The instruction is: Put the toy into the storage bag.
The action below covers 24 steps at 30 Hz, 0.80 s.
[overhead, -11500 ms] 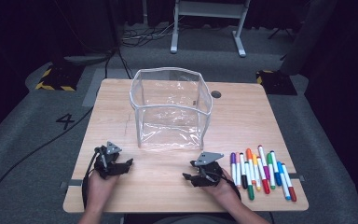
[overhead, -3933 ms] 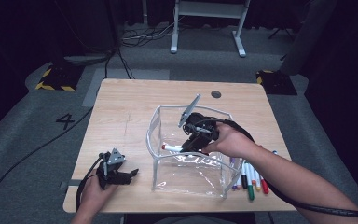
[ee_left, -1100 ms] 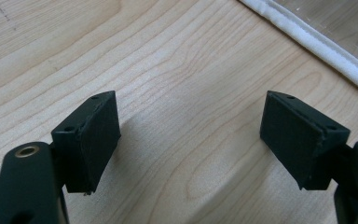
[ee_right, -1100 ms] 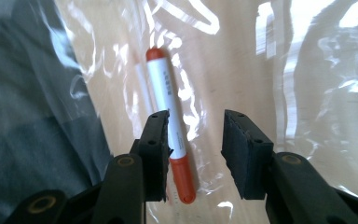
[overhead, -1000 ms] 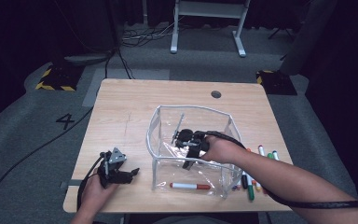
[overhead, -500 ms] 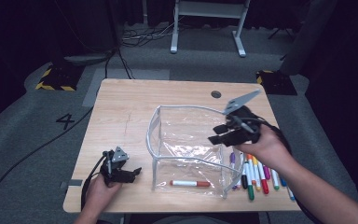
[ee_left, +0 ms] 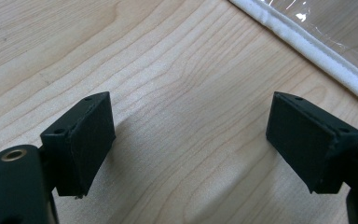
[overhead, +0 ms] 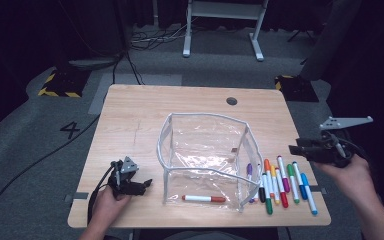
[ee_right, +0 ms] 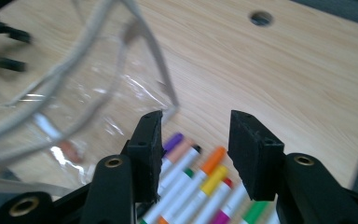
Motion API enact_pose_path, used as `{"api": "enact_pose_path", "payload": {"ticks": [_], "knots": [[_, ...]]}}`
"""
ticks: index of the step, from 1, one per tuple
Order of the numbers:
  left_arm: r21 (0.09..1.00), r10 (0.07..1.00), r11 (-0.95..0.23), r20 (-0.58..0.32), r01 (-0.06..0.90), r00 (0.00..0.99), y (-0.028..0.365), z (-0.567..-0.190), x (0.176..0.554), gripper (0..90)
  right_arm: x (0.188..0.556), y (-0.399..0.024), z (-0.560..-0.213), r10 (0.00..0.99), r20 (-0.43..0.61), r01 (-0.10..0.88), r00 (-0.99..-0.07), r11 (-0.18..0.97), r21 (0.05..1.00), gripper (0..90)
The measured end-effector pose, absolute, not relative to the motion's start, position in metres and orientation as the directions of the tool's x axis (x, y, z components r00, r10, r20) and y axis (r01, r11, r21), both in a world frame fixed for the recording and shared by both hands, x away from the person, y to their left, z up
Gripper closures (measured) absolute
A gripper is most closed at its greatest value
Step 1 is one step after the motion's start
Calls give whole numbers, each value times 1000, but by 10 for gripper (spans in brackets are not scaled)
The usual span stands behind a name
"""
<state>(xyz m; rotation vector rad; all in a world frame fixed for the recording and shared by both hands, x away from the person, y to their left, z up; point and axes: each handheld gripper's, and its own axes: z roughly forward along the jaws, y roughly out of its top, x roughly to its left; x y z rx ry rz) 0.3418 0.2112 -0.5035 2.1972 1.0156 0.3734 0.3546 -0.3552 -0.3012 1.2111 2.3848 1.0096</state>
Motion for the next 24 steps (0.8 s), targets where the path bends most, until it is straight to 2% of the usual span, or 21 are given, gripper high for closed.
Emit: {"api": "enact_pose_path", "payload": {"ticks": [3, 8, 16, 21, 24], "knots": [[685, 756, -464, -24, 562, 654, 211, -504, 342, 155, 348, -383, -322, 842, 46, 635, -538, 369, 679, 559], [683, 754, -466, -25, 562, 656, 211, -503, 343, 154, 341, -403, -351, 881, 62, 678, -470, 315, 664, 569], [686, 759, -459, -26, 564, 650, 212, -504, 345, 157, 336, -416, -398, 917, 81, 746, -392, 265, 611, 587], [683, 760, -460, -27, 567, 649, 212, -503, 346, 157, 331, -423, -429, 937, 53, 792, -347, 262, 551, 626], [682, 760, -462, -25, 567, 650, 212, -503, 346, 156, 325, -431, -448, 945, 83, 832, -315, 233, 504, 644]]}}
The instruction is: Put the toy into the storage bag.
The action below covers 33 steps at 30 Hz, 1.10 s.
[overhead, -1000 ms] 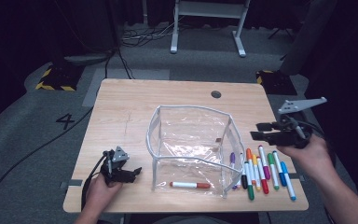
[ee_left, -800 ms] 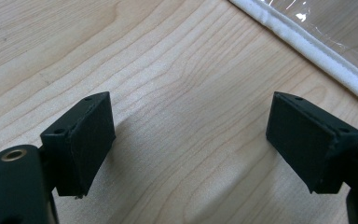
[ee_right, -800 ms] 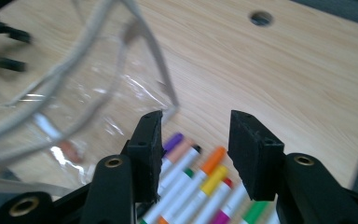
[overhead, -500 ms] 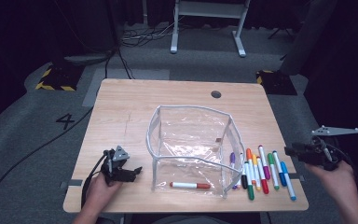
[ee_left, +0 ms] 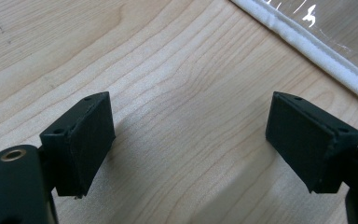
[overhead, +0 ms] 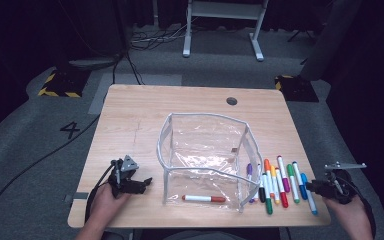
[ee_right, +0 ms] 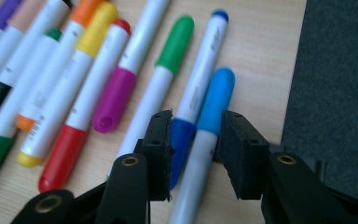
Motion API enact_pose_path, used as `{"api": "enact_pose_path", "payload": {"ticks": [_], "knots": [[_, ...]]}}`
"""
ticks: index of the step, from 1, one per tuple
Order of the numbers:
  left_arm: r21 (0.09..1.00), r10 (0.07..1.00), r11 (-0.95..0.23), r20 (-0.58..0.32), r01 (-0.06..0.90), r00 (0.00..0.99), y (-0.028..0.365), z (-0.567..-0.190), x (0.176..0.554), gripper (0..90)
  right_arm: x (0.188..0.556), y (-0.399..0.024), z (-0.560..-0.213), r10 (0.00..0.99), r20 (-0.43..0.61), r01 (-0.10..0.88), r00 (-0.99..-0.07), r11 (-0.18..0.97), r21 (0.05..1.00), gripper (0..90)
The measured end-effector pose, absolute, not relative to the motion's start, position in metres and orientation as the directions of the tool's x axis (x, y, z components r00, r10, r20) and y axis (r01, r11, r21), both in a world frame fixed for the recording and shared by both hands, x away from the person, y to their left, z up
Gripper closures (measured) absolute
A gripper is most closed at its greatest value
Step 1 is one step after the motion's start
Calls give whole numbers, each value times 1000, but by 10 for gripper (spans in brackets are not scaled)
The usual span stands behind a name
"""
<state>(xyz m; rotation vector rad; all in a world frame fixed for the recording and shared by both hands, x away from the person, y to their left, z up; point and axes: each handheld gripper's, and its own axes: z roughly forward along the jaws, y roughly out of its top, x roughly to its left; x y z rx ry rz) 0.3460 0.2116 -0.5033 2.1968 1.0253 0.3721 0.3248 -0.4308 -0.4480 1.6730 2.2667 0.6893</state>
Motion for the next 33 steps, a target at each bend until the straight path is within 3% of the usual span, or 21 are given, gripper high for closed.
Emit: {"api": "enact_pose_path", "payload": {"ticks": [6, 14, 21, 30, 33], "knots": [[682, 760, -462, -25, 567, 649, 212, -503, 346, 155, 324, -433, -463, 949, 96, 854, -299, 221, 471, 671], [682, 760, -462, -25, 567, 650, 212, -503, 346, 155, 326, -427, -467, 959, 28, 867, -283, 243, 434, 741], [682, 760, -462, -25, 567, 649, 212, -503, 346, 155, 325, -431, -465, 967, 58, 877, -247, 197, 439, 765], [682, 760, -463, -23, 566, 650, 212, -503, 346, 156, 323, -431, -421, 944, 97, 822, -314, 219, 526, 766], [683, 760, -463, -22, 566, 649, 212, -503, 347, 156, 325, -425, -398, 920, 90, 777, -382, 266, 570, 765]]}}
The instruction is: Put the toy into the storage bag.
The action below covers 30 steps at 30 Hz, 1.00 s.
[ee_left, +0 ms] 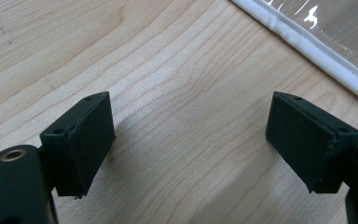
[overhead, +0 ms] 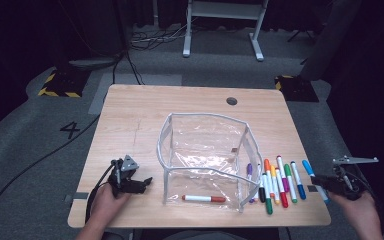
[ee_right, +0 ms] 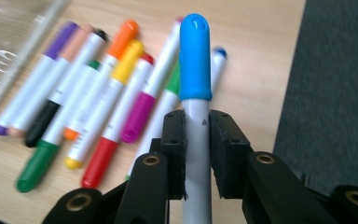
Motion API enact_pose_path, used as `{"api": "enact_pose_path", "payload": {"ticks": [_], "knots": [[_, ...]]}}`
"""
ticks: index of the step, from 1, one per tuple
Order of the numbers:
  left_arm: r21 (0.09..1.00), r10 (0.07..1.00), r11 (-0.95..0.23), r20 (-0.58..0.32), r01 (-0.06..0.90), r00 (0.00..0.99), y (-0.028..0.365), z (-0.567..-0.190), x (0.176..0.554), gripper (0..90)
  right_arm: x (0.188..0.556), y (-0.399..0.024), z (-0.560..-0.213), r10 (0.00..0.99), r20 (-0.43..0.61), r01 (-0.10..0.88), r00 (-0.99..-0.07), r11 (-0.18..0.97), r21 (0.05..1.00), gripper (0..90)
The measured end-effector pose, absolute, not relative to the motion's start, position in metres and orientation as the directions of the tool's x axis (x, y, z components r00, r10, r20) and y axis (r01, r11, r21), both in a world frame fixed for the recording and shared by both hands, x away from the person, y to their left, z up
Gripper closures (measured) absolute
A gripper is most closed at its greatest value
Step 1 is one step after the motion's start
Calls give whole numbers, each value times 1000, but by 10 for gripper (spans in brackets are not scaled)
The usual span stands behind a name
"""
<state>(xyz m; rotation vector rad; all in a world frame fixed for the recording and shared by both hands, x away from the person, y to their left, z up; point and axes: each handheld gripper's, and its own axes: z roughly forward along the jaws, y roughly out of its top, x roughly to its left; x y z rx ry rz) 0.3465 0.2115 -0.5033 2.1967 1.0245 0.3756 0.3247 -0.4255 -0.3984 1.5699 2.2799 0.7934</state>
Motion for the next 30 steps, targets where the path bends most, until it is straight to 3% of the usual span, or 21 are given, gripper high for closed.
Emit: {"api": "enact_pose_path", "payload": {"ticks": [16, 30], "knots": [[684, 762, -464, -17, 563, 648, 212, -503, 347, 157, 338, -367, -308, 784, 72, 621, -616, 428, 657, 765], [684, 761, -465, -15, 562, 648, 212, -503, 347, 157, 352, -291, -254, 634, 36, 506, -772, 579, 639, 766]]}}
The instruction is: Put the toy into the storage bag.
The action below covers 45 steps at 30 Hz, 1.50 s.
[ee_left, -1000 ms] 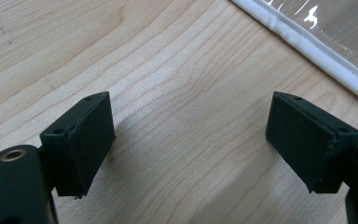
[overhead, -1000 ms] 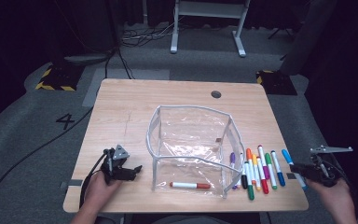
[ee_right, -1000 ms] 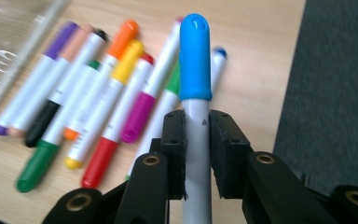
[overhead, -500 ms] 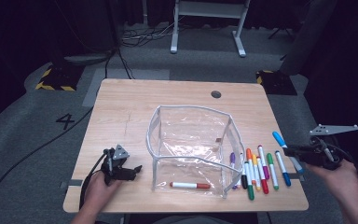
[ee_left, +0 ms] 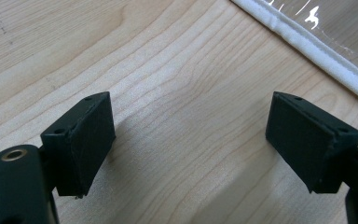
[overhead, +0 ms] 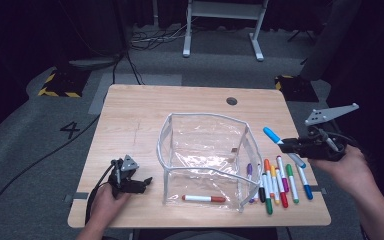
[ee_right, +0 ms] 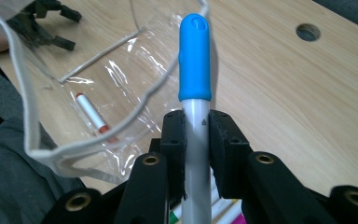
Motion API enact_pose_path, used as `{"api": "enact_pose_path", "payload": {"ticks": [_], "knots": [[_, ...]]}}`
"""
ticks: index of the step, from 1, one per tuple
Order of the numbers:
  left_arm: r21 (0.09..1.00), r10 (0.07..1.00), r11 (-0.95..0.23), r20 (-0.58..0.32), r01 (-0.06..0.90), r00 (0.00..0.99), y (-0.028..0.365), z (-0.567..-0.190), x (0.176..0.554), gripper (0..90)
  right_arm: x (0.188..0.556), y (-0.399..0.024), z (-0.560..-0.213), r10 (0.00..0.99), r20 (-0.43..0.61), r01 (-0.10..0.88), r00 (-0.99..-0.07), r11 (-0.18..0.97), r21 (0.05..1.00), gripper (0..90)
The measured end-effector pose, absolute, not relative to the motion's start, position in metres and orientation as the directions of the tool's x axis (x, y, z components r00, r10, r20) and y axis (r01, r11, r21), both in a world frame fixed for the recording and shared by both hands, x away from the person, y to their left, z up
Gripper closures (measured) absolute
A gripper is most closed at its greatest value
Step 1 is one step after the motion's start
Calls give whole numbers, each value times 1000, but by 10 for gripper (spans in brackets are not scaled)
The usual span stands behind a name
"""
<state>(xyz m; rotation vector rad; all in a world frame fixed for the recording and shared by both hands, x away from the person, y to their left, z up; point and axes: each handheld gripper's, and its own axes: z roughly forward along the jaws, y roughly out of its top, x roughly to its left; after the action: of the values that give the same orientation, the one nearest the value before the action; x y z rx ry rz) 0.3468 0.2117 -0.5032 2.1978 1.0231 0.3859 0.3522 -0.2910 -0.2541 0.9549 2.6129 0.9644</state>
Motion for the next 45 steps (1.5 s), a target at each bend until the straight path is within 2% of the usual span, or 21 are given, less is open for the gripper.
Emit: {"api": "enact_pose_path", "payload": {"ticks": [9, 21, 28, 45], "knots": [[684, 762, -465, -15, 563, 648, 212, -503, 347, 157, 362, -242, -244, 533, 44, 444, -845, 653, 613, 766], [684, 773, -448, -28, 576, 634, 211, -504, 345, 158, 379, -184, -249, 414, 48, 366, -909, 740, 564, 766], [685, 772, -453, -19, 571, 636, 211, -503, 345, 158, 390, -154, -258, 374, 62, 350, -925, 779, 521, 766], [684, 773, -448, -28, 576, 634, 211, -504, 344, 158, 403, -114, -295, 323, 130, 347, -937, 830, 438, 769]]}}
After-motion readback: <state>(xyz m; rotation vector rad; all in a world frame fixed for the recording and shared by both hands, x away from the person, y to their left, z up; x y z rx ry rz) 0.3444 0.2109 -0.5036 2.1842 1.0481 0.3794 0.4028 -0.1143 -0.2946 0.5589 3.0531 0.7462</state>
